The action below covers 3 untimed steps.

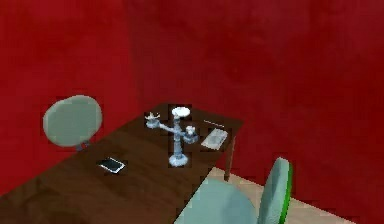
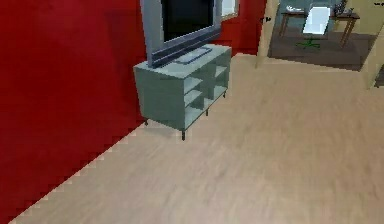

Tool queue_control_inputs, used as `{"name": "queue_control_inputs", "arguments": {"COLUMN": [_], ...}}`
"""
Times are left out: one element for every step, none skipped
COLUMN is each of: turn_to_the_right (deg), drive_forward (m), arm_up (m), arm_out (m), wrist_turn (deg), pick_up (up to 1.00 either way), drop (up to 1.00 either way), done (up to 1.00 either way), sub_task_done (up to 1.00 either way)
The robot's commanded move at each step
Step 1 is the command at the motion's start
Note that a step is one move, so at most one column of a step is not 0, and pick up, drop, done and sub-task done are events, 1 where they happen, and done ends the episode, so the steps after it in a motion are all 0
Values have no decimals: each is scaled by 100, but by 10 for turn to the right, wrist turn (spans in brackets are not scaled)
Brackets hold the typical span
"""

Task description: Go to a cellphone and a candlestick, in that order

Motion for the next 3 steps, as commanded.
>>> {"name": "queue_control_inputs", "arguments": {"turn_to_the_right": [0, -270, 0], "drive_forward": [10, 0, 0], "arm_up": [0, 0, 0], "arm_out": [0, 0, 0], "wrist_turn": [0, 0, 0], "pick_up": [0, 0, 0], "drop": [0, 0, 0], "done": [0, 0, 0], "sub_task_done": [0, 0, 100]}}
